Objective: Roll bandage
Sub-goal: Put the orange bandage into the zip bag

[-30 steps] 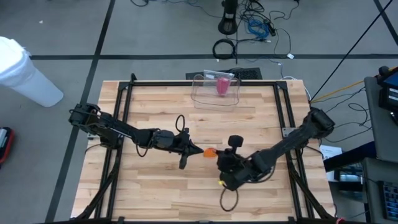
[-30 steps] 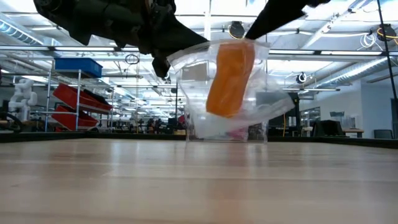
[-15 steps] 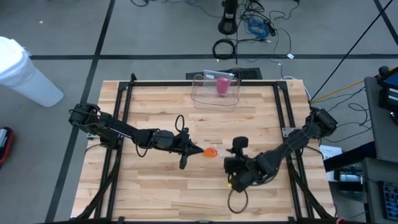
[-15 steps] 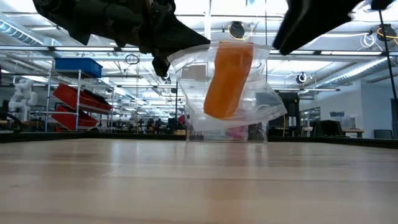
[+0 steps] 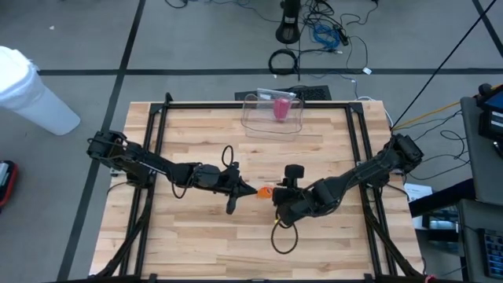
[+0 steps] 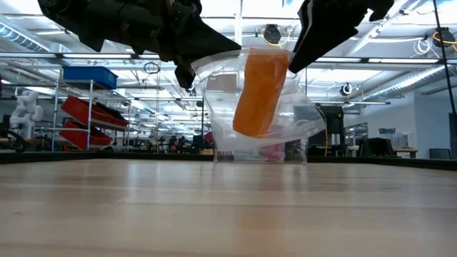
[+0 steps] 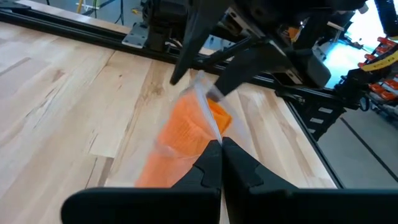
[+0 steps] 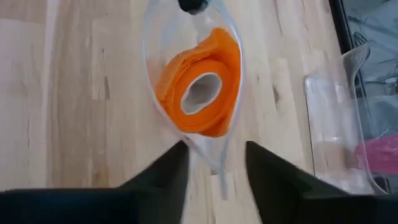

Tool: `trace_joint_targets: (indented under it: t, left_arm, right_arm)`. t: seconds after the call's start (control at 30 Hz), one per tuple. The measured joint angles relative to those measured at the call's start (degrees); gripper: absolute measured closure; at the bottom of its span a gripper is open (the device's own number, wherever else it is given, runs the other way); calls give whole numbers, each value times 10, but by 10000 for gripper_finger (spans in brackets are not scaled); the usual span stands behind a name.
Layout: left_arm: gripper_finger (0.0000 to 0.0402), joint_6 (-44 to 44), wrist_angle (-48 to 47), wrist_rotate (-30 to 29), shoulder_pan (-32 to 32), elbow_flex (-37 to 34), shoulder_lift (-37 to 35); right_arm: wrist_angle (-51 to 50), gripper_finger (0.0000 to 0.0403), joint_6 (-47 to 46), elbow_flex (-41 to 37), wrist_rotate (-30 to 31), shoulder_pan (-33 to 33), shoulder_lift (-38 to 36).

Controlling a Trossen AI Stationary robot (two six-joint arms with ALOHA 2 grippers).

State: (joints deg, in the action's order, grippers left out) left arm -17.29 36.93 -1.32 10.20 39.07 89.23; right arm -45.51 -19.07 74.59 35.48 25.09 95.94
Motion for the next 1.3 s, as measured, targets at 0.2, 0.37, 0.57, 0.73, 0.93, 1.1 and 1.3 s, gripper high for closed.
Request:
trace_joint_targets:
  t: [0.2, 0.37, 0.57, 0.73, 0.93, 1.1, 1.3]
  left_arm:
    - [401, 0, 1, 0, 0, 0, 0]
    - [376, -4, -13, 1, -15, 0, 0]
    - [312, 57, -34, 2, -51, 0, -23]
    - [278, 111, -94, 2, -70, 0, -82]
    - [271, 148, -172, -43, -62, 0, -117]
    - [271, 148, -186, -59, -57, 0, -125]
    - [271, 153, -204, -60, -48, 0, -125]
  right_arm:
    - [-1, 389, 26, 0, -28, 0, 0]
    - [-13, 401, 24, 0, -31, 5, 0]
    - [-96, 402, -95, 0, -71, -22, -14]
    - [-95, 403, -147, 0, -35, -20, -29]
    - [-21, 403, -119, 0, 54, 11, -48]
    - [-48, 403, -180, 0, 59, 4, -54]
    - [-41, 403, -191, 0, 54, -2, -70]
